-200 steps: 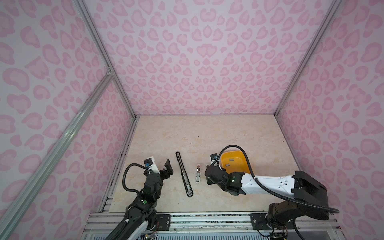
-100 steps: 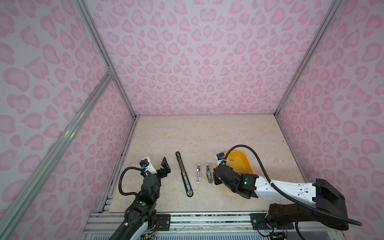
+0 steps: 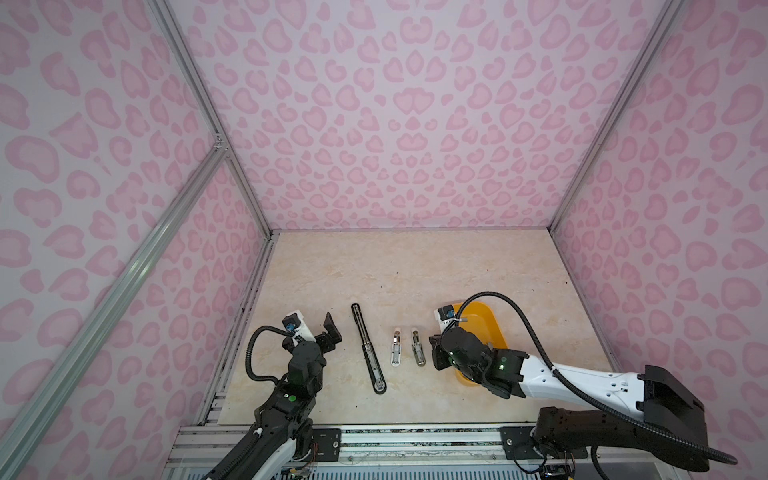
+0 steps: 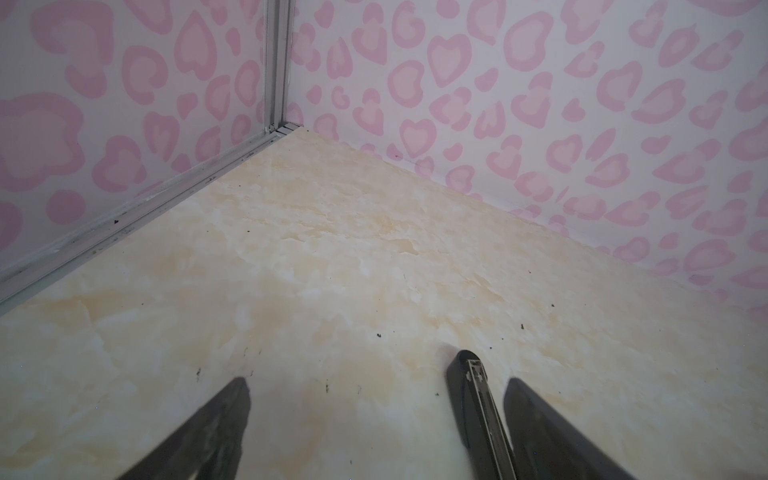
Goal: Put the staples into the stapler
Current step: 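Lower the held strip into the cream stapler's open channel with the right gripper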
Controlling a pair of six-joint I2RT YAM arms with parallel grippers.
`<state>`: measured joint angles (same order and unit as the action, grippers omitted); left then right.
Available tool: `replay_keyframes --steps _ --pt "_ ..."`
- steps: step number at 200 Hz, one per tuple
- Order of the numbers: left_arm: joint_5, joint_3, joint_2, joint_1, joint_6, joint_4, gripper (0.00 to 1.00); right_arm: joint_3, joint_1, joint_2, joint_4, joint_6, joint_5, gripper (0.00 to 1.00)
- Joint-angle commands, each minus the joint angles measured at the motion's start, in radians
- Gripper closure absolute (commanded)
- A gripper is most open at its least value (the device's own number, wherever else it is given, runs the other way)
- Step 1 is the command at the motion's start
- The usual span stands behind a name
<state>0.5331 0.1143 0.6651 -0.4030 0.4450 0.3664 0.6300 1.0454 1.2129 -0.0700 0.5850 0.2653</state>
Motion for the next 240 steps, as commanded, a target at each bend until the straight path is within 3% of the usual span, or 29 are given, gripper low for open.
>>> replay_keyframes --steps 1,13,42,83,121,141,240 --pt "-0.03 0.035 0.046 -0.004 -0.014 0.038 0.04 0.0 0.005 -0.009 0.031 0.028 -0.026 0.93" --pt "-0.086 0.036 0.052 -0.004 -0.033 0.044 0.04 0.009 0.016 0.0 0.036 0.032 -0.042 0.93" --pt "-0.382 0.021 0.012 -0.036 -0.128 0.054 0.01 0.037 0.043 0.075 0.05 0.021 -0.032 0.94" --pt "-0.383 -0.016 -0.096 -0.049 -0.119 0.021 0.04 0.045 0.05 0.136 0.06 -0.001 -0.009 0.95" --pt "-0.419 -0.002 -0.025 -0.051 -0.113 0.044 0.04 0.007 0.049 0.163 0.123 -0.039 0.01 0.92" --pt "-0.386 0.008 0.0 -0.056 -0.106 0.048 0.04 0.031 0.049 0.204 0.118 -0.051 -0.001 0.94" --pt "-0.374 0.008 -0.013 -0.059 -0.094 0.029 0.04 0.08 0.042 0.319 0.121 -0.031 -0.021 0.96"
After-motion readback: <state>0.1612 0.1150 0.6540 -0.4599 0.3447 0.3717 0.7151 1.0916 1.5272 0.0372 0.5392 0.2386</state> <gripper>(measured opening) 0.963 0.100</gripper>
